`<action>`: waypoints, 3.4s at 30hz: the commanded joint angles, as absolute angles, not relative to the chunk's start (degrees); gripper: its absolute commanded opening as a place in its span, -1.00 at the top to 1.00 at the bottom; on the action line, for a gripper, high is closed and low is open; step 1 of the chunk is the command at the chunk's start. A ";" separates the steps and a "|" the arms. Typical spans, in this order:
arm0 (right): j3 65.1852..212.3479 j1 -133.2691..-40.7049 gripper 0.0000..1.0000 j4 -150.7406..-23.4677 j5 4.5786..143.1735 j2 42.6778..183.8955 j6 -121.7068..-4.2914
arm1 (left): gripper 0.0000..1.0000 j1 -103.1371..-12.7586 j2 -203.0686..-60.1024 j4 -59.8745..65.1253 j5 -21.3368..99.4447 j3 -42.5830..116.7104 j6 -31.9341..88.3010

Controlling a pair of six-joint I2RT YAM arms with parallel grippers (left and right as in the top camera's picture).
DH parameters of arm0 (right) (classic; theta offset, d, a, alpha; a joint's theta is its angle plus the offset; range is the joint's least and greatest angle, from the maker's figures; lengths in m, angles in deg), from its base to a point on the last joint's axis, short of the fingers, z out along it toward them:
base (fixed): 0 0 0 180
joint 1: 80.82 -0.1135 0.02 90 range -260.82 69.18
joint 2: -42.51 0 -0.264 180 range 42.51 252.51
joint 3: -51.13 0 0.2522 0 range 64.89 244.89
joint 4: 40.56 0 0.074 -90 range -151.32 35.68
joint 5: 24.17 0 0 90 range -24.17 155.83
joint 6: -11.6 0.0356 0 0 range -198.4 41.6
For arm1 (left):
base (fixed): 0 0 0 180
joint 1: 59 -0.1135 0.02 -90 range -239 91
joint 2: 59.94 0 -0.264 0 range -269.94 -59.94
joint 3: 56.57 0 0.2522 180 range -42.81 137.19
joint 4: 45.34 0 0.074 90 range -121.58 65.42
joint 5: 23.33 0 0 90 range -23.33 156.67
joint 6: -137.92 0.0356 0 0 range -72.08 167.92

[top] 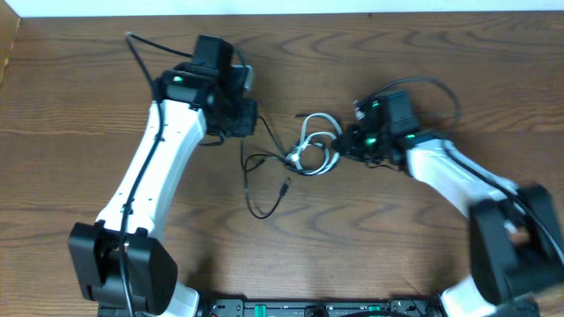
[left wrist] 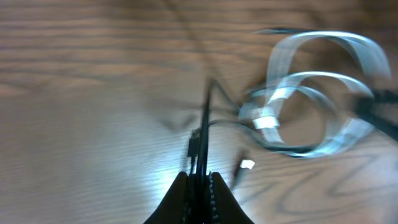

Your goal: Untangle cables

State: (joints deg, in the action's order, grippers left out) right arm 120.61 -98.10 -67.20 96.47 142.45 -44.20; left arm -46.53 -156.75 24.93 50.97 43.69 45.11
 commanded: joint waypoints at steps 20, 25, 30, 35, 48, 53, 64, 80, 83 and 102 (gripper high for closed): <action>120.92 -88.64 0.98 -88.58 94.48 111.13 -53.56 | -0.13 -47.05 -150.74 26.00 24.50 44.08 65.66; 120.94 -88.62 0.98 -88.30 94.87 111.13 -52.29 | -0.13 -42.07 -151.07 25.74 15.38 43.51 66.55; 120.94 -88.29 0.98 -88.38 96.90 111.13 -52.29 | -0.13 -36.28 -153.45 24.17 14.75 42.68 66.53; 120.94 -84.70 0.98 -88.21 103.81 111.09 -52.29 | -0.13 -32.87 -156.29 20.60 11.14 42.66 65.85; 120.92 -75.39 0.98 -86.37 123.72 113.56 -52.31 | -0.08 -29.33 -161.06 4.82 7.89 42.66 49.24; 120.92 -75.39 0.98 -85.65 123.70 114.54 -52.33 | -0.03 -25.00 -163.57 -2.26 9.31 42.66 42.34; 120.92 -75.39 0.98 -84.99 123.63 114.52 -52.77 | 0.06 -22.64 -168.23 -7.07 13.79 42.66 33.57; 120.92 -75.09 0.98 -84.30 123.63 114.52 -52.73 | 0.31 -19.43 -170.37 -6.00 20.50 42.62 31.67; 120.92 -74.56 0.98 -84.36 123.39 114.52 -52.73 | 0.85 -19.51 -171.11 -5.73 23.08 42.62 31.04; 120.31 -73.32 0.98 -98.04 85.91 114.54 -54.93 | 0.85 -22.70 -171.05 -3.18 33.92 42.62 29.62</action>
